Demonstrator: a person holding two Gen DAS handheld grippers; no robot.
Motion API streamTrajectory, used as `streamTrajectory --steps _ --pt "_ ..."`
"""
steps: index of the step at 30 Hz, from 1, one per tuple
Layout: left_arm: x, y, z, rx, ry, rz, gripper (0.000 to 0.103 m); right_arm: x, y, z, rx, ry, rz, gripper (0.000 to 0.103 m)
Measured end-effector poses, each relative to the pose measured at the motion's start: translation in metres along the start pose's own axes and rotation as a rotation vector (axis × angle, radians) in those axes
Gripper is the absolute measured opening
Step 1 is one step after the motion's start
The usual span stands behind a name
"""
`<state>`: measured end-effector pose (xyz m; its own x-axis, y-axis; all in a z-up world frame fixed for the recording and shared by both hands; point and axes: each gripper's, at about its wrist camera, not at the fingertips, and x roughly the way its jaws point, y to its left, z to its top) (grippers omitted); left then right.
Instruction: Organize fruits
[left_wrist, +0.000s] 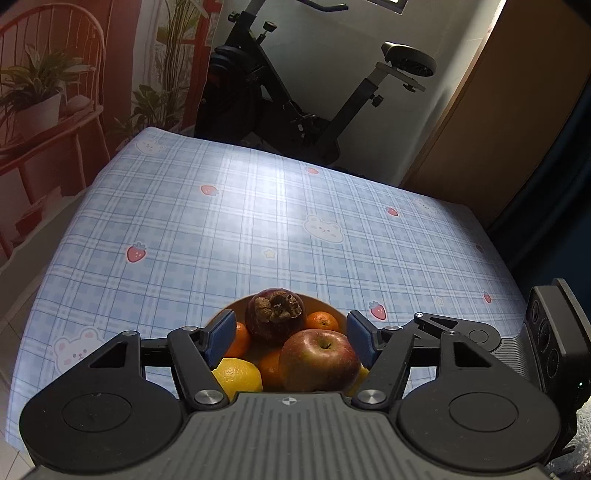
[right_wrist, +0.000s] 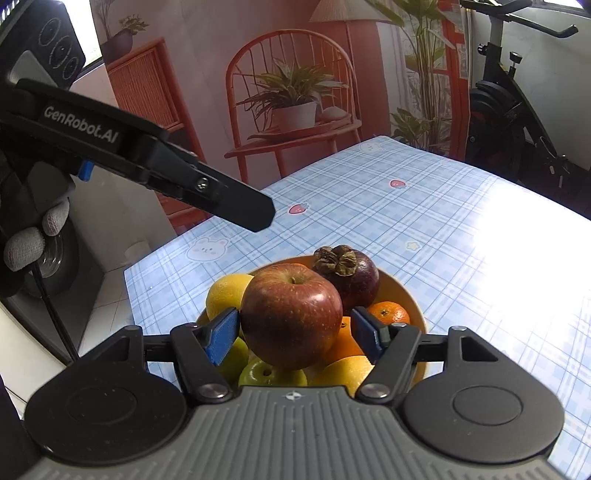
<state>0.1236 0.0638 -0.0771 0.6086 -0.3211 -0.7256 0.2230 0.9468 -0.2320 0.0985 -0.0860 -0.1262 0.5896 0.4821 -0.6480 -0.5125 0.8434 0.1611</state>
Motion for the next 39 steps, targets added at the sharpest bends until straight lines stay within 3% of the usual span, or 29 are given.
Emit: streamTrajectory --steps 10,16,21,22,29,34,39 --pt "-0.027 -0.024 -0.010 0.038 -0.102 0.134 0.079 -0.025 -0.006 0.000 0.036 -0.057 -0.061 0.079" --pt "-0.035 -0.033 -0.013 0.058 -0.108 0.261 0.083 -0.046 -0.008 0.006 0.040 -0.075 -0.151 0.086" --pt "-0.053 -0.037 -0.019 0.051 -0.131 0.330 0.083 -0.074 -0.015 0.010 0.130 -0.128 -0.195 0.096" --pt "-0.057 -0.039 -0.020 0.048 -0.143 0.337 0.083 -0.080 -0.014 0.011 0.140 -0.133 -0.219 0.103" --pt "-0.081 -0.054 -0.025 0.051 -0.214 0.362 0.086 -0.117 -0.003 0.015 0.182 -0.166 -0.381 0.103" --pt "-0.091 -0.064 -0.035 0.062 -0.220 0.361 0.086 -0.136 0.004 0.013 0.225 -0.154 -0.420 0.103" --pt "-0.099 -0.073 -0.040 0.088 -0.276 0.365 0.087 -0.151 0.008 0.007 0.253 -0.160 -0.485 0.103"
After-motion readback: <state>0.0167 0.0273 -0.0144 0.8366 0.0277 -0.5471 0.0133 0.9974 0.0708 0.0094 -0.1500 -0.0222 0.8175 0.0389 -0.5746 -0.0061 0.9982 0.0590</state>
